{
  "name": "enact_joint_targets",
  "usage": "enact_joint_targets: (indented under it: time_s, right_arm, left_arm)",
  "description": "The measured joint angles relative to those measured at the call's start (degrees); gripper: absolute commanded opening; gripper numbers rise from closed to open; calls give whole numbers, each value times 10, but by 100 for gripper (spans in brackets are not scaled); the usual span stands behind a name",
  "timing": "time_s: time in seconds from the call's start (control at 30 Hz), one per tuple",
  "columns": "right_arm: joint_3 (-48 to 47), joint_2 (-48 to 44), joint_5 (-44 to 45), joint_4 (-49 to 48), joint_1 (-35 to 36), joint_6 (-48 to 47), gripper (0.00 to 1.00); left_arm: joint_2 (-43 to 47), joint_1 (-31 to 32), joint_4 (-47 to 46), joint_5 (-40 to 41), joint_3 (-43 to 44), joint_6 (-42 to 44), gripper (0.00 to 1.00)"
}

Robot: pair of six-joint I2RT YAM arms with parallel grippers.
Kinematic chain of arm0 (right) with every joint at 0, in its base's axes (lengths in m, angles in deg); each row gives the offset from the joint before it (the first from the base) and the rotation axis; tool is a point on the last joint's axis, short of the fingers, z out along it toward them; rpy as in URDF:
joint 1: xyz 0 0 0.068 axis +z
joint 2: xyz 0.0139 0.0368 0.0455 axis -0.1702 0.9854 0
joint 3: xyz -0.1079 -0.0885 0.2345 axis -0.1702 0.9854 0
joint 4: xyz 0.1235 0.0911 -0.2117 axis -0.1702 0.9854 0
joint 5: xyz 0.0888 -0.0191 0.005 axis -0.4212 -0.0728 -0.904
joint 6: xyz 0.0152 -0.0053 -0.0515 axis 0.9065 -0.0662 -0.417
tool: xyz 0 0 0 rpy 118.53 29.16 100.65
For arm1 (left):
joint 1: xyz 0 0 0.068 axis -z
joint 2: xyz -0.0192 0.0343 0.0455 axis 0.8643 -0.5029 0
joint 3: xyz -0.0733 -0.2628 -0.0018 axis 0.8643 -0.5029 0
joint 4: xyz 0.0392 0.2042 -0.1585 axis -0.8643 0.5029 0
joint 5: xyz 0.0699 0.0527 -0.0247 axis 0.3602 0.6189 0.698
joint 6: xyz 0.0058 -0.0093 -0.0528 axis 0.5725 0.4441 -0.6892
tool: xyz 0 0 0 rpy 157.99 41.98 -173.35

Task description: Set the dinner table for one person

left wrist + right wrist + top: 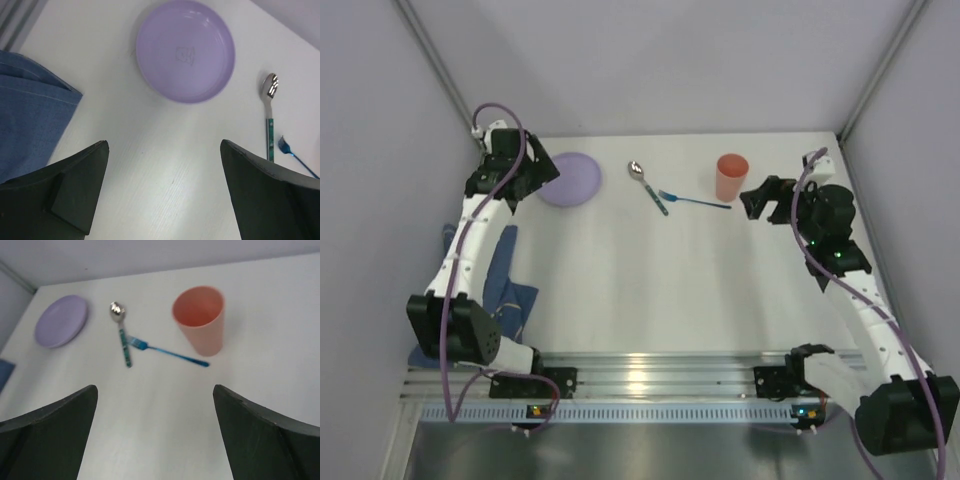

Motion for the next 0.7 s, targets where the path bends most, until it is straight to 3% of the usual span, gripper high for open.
enact_joint_targets:
  time_s: [0.13, 0.27, 0.5, 0.7]
  right_arm:
    - [15, 56, -151, 30, -13, 85, 100]
    - [23, 140, -233, 101, -14, 129, 100]
    - [54, 112, -269, 169, -14, 139, 100]
    - [57, 97, -269, 230, -14, 99, 100]
  left_arm:
    - [66, -1, 1, 24, -15, -6, 99]
    - [64, 5, 65, 62, -61, -42, 99]
    - [97, 110, 133, 86, -306, -111, 89]
    - [114, 105, 146, 111, -325, -147, 83]
